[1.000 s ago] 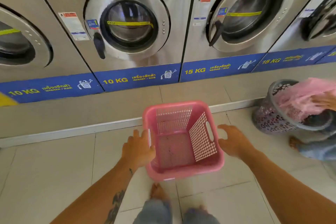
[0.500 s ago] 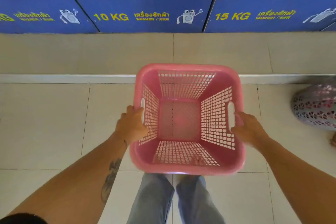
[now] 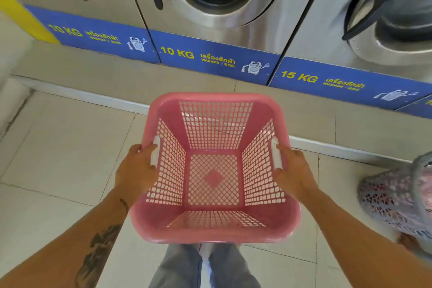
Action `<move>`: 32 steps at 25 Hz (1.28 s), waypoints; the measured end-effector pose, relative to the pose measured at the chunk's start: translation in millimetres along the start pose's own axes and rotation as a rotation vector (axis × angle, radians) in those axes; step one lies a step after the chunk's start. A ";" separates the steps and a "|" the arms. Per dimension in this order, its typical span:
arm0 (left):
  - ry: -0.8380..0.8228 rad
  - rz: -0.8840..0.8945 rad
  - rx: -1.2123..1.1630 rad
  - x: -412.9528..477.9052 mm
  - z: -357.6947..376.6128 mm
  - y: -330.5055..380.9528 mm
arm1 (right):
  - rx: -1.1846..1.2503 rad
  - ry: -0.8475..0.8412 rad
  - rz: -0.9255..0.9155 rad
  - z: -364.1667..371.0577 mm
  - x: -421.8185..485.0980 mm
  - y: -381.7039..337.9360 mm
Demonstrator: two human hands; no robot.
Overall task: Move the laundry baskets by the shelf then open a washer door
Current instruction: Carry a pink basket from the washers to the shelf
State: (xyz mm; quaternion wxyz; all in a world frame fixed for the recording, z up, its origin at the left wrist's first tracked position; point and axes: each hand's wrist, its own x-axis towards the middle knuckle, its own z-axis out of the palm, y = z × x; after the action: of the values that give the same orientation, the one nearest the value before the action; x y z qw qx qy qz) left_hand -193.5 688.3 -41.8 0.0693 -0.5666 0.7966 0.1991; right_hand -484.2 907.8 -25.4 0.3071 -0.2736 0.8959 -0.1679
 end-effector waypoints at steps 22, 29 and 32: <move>0.887 -0.846 -0.414 -545.0 -210.2 -441.5 | -0.370 -0.051 -1.302 216.9 -421.6 -456.9; 1.042 -1.191 -0.439 -690.3 -201.5 -563.5 | -0.402 -0.195 -1.588 344.6 -588.9 -558.8; 1.073 -1.299 -0.400 -732.6 -198.8 -612.6 | -0.397 -0.310 -1.707 410.7 -650.5 -602.7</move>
State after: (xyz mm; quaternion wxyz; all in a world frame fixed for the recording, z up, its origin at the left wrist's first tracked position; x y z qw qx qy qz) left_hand 654.5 1080.0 239.3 -0.3168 -0.9285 0.1900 -0.0378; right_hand 443.2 760.6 245.4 0.1419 -0.9159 0.3475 -0.1422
